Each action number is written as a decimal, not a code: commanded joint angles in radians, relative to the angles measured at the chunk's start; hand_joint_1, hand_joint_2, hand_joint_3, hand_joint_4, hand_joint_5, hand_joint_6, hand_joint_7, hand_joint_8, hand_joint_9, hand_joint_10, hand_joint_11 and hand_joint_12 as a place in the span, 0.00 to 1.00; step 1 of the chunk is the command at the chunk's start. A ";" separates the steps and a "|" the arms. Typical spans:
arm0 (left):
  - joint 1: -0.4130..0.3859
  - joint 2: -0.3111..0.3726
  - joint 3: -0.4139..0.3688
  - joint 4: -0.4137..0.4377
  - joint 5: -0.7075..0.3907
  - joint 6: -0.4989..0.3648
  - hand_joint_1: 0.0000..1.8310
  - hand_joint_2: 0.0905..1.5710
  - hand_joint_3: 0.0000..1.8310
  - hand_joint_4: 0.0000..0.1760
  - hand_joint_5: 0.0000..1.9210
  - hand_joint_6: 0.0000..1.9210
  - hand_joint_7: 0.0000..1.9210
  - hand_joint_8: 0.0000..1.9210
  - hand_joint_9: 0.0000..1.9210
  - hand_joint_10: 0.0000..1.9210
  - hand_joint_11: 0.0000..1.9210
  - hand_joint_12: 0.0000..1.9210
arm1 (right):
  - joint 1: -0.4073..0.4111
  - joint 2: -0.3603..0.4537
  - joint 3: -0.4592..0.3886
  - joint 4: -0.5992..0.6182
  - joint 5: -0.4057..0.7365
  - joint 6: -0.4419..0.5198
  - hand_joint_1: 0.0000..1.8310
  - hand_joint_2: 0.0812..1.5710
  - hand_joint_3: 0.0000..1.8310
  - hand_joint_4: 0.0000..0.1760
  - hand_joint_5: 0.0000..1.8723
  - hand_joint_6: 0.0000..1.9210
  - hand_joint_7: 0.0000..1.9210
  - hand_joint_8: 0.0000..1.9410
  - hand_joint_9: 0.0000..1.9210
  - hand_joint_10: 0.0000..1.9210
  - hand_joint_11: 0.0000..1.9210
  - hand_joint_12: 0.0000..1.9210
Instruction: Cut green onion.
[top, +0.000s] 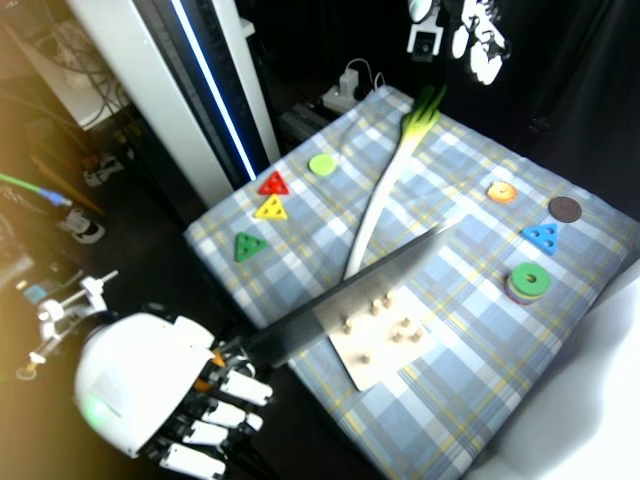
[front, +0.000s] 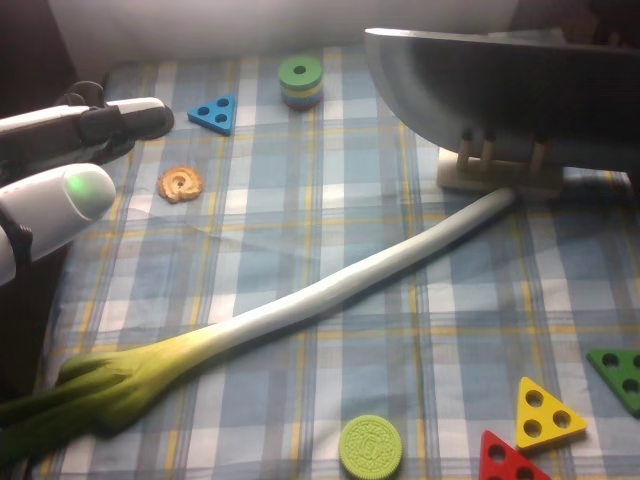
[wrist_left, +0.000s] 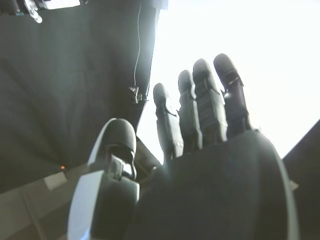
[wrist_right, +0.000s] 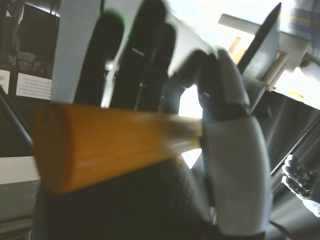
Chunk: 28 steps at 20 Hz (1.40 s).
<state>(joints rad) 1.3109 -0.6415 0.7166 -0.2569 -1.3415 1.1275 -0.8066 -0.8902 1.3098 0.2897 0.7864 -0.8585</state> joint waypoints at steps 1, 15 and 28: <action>-0.012 -0.003 0.007 -0.003 -0.123 -0.013 0.13 0.88 0.00 0.62 0.28 0.00 0.21 0.00 0.20 0.00 0.00 0.42 | 0.011 0.005 0.009 0.015 0.112 -0.001 0.48 0.73 0.00 0.00 0.42 0.67 0.53 0.55 0.56 0.55 0.42 0.68; -0.012 -0.007 0.013 -0.004 -0.114 -0.016 0.18 0.88 0.00 0.64 0.26 0.00 0.21 0.00 0.21 0.00 0.00 0.46 | 0.071 -0.001 0.006 0.007 0.140 -0.029 0.26 0.86 0.00 0.00 0.60 1.00 0.68 1.00 0.74 1.00 0.76 1.00; -0.165 -0.035 0.068 0.139 0.088 -0.015 0.16 0.86 0.00 0.77 0.28 0.00 0.24 0.00 0.25 0.00 0.00 0.53 | 0.188 0.042 -0.105 -0.210 0.288 -0.029 0.27 0.90 0.00 0.00 0.57 1.00 0.66 1.00 0.72 1.00 0.74 1.00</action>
<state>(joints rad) 1.1431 -0.6765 0.7841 -0.1101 -1.1595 1.1233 -0.6327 -0.8585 1.2007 0.0479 0.9195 -0.8967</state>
